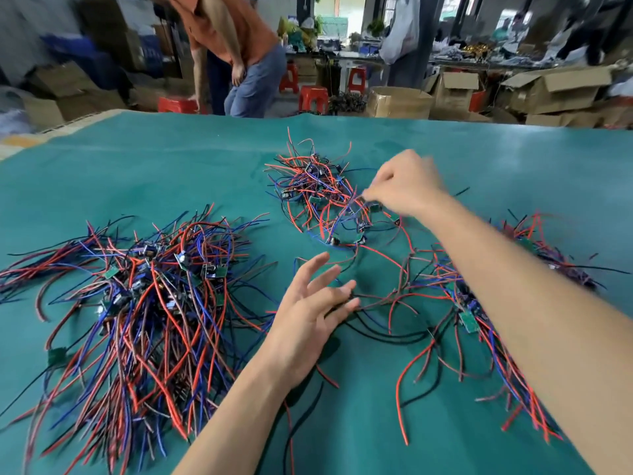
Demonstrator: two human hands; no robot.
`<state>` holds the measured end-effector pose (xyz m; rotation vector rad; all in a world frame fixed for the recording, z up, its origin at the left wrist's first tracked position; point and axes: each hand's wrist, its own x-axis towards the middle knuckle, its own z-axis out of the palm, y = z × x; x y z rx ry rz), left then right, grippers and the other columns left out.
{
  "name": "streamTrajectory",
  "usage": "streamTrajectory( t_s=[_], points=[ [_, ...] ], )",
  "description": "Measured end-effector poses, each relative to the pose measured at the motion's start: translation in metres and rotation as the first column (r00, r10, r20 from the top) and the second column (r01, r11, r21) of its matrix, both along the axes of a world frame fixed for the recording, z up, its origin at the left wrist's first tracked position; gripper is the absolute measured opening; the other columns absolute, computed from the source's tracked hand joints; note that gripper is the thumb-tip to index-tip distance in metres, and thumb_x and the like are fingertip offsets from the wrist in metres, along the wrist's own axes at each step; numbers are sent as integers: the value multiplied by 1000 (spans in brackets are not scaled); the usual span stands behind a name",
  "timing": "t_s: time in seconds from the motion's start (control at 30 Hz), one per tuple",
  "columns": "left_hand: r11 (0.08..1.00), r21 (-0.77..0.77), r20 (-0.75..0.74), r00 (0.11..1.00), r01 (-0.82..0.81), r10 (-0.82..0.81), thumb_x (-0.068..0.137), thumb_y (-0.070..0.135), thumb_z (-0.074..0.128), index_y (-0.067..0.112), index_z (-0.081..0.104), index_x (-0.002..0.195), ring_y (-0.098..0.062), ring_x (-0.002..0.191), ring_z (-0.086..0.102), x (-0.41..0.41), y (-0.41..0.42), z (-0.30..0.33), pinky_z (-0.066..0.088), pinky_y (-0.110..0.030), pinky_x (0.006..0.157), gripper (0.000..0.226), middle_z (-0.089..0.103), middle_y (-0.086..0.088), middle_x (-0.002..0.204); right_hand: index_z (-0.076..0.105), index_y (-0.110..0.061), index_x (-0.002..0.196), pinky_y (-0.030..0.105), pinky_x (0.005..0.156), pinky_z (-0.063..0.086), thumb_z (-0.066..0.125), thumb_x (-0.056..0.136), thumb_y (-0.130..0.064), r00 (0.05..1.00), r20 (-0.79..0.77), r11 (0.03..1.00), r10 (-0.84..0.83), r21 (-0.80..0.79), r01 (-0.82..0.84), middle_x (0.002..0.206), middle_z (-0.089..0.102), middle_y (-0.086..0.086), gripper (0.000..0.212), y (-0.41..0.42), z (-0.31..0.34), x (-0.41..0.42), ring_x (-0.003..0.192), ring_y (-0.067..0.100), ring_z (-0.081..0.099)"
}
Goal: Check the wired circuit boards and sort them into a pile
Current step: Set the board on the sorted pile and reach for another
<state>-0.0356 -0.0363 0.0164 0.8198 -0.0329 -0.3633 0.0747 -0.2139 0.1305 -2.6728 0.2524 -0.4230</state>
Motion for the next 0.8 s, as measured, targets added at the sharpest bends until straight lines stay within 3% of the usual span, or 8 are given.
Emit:
streamTrajectory(
  t_s=[0.1, 0.33, 0.43, 0.53, 0.6, 0.67, 0.73, 0.8],
  points=[
    [1000, 26, -1, 1000, 11, -11, 86, -11, 59, 6, 56, 132, -36, 118, 63, 1, 0, 1, 52, -47, 100, 49, 57, -20, 137, 80, -13, 90, 32, 77, 50, 87, 72, -40, 1000, 18, 999, -4, 38, 3, 92, 75, 11, 33, -6, 42, 1, 89, 28, 65],
    [980, 137, 72, 986, 142, -152, 82, 5, 64, 0, 62, 116, -36, 107, 68, -4, 4, 5, 57, -35, 90, 34, 69, -26, 116, 71, -26, 77, 31, 57, 54, 68, 83, -31, 855, 514, 933, -66, 337, -130, 70, 70, -5, 9, -12, 69, -69, 61, 18, 71],
    [983, 129, 60, 988, 132, -140, 92, 2, 55, 6, 57, 124, -35, 101, 70, -3, 2, 6, 59, -34, 85, 32, 70, -23, 115, 67, -22, 90, 26, 54, 52, 60, 95, -15, 765, 618, 669, -184, 649, -363, 81, 72, 4, 12, -9, 34, -111, 60, 16, 70],
    [990, 88, 16, 994, 108, -110, 92, 13, 56, 8, 52, 129, -37, 98, 71, -3, 0, 7, 60, -36, 81, 38, 70, -24, 114, 65, -13, 94, 27, 67, 56, 52, 101, -5, 801, 545, 222, -248, 837, -500, 87, 73, 10, 16, -5, -6, -137, 72, 20, 71],
    [987, 116, 17, 993, 111, -113, 95, 17, 54, 4, 50, 129, -38, 96, 71, -4, 0, 7, 61, -35, 78, 37, 70, -26, 113, 63, -11, 89, 29, 75, 60, 49, 98, -2, 875, 445, -71, -190, 883, -464, 87, 75, 9, 18, 1, -28, -147, 83, 22, 74],
    [981, 139, 25, 990, 134, -139, 92, 22, 56, 1, 53, 125, -36, 92, 72, -5, -1, 6, 60, -34, 76, 40, 70, -27, 111, 61, -9, 85, 32, 81, 61, 50, 90, 1, 926, 361, -217, -113, 900, -378, 91, 75, 11, 16, 7, -50, -152, 91, 26, 75],
    [969, 156, 39, 979, 194, -202, 92, 27, 55, -2, 59, 122, -33, 89, 72, -6, -2, 5, 60, -33, 77, 42, 70, -28, 111, 62, -9, 81, 33, 82, 61, 54, 80, 2, 949, 313, -196, -33, 929, -313, 101, 76, 17, 13, 13, -67, -153, 97, 32, 74],
    [956, 160, 54, 965, 246, -258, 95, 31, 54, 2, 65, 119, -31, 89, 72, -8, -2, 5, 60, -33, 77, 40, 70, -26, 110, 63, -11, 75, 27, 83, 59, 59, 75, 4, 947, 318, 72, 46, 944, -321, 105, 76, 18, 16, 20, -80, -153, 102, 31, 73]
  ],
)
